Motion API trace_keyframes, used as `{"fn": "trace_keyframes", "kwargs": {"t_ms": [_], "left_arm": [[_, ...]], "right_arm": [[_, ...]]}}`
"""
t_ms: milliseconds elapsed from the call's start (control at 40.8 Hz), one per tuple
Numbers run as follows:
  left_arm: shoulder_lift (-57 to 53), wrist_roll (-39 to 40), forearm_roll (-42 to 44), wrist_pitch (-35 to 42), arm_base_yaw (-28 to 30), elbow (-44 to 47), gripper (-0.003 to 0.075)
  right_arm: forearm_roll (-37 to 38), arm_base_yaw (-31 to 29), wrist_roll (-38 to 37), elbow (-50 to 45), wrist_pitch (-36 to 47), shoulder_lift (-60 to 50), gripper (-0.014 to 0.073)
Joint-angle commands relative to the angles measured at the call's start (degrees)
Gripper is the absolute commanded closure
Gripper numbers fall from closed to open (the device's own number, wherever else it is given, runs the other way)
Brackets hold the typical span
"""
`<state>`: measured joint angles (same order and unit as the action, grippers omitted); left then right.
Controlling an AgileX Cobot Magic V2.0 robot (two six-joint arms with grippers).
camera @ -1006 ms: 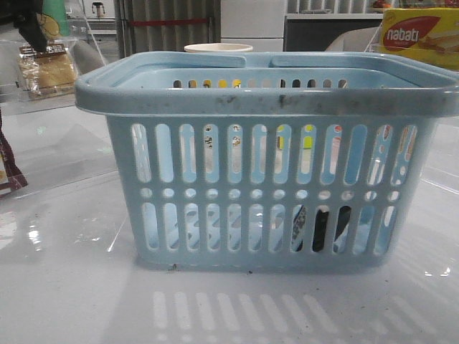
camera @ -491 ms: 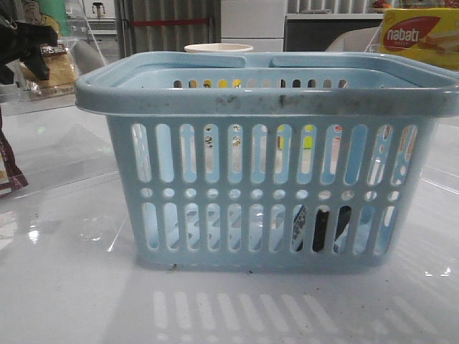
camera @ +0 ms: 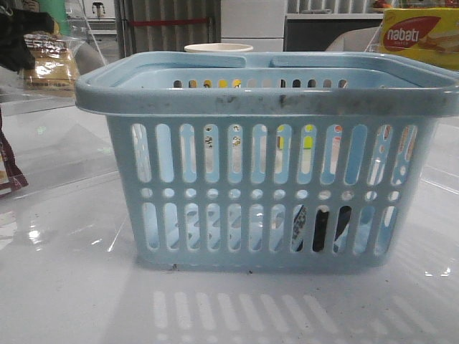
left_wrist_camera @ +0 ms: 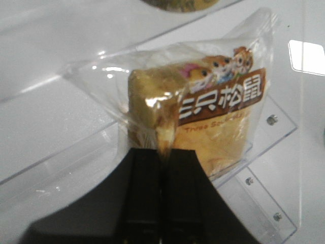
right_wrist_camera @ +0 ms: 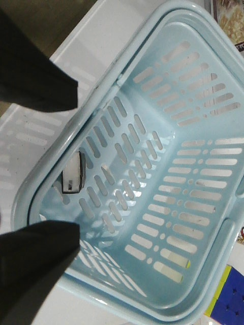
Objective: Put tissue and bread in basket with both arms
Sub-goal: 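Close the left gripper on the wrapped bread cake and lift it, then carry the bread cake with the left gripper over the basket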
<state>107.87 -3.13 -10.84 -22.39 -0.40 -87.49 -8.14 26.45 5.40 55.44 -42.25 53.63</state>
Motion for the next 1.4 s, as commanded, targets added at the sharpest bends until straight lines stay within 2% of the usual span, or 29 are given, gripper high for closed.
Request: {"fn": "trace_keyframes", "kwargs": {"t_ms": [0,294,392,540,638,883,1153,1251,1374], "left_arm": [[-6.3,0.4,-0.7,3.3,-0.6,-2.1,0.0628],[-15.2,0.3,-0.6,-3.5,-4.2,-2.1,0.0628],[-18.5,-2.2,-0.5,-7.6,-7.4,-2.1,0.0628],[-23.0,-11.0,-0.5,-13.7,-14.0,-2.1,0.0628],[-24.6,-12.7,-0.5,-17.2,-19.5,-2.1,0.0628],[-23.1,-13.1,-0.2,-19.6,-30.1,-2.1,0.0628],[-17.1,-13.1,-0.5,-19.3,-32.8,-2.1,0.0627],[-15.3,-13.1,-1.7,-19.4,-32.9,-2.1,0.0583],[-14.2,-13.1,-3.4,-20.3,-32.9,-2.1,0.0425]], "right_arm": [[-0.4,-0.1,0.5,1.6,3.6,-0.6,0.0035],[-0.4,-0.1,0.5,1.6,3.6,-0.6,0.0035],[-0.4,-0.1,0.5,1.6,3.6,-0.6,0.0035],[-0.4,-0.1,0.5,1.6,3.6,-0.6,0.0035],[-0.4,-0.1,0.5,1.6,3.6,-0.6,0.0035],[-0.4,-0.1,0.5,1.6,3.6,-0.6,0.0035],[-0.4,-0.1,0.5,1.6,3.6,-0.6,0.0035],[-0.4,-0.1,0.5,1.6,3.6,-0.6,0.0035],[-0.4,-0.1,0.5,1.6,3.6,-0.6,0.0035]]}}
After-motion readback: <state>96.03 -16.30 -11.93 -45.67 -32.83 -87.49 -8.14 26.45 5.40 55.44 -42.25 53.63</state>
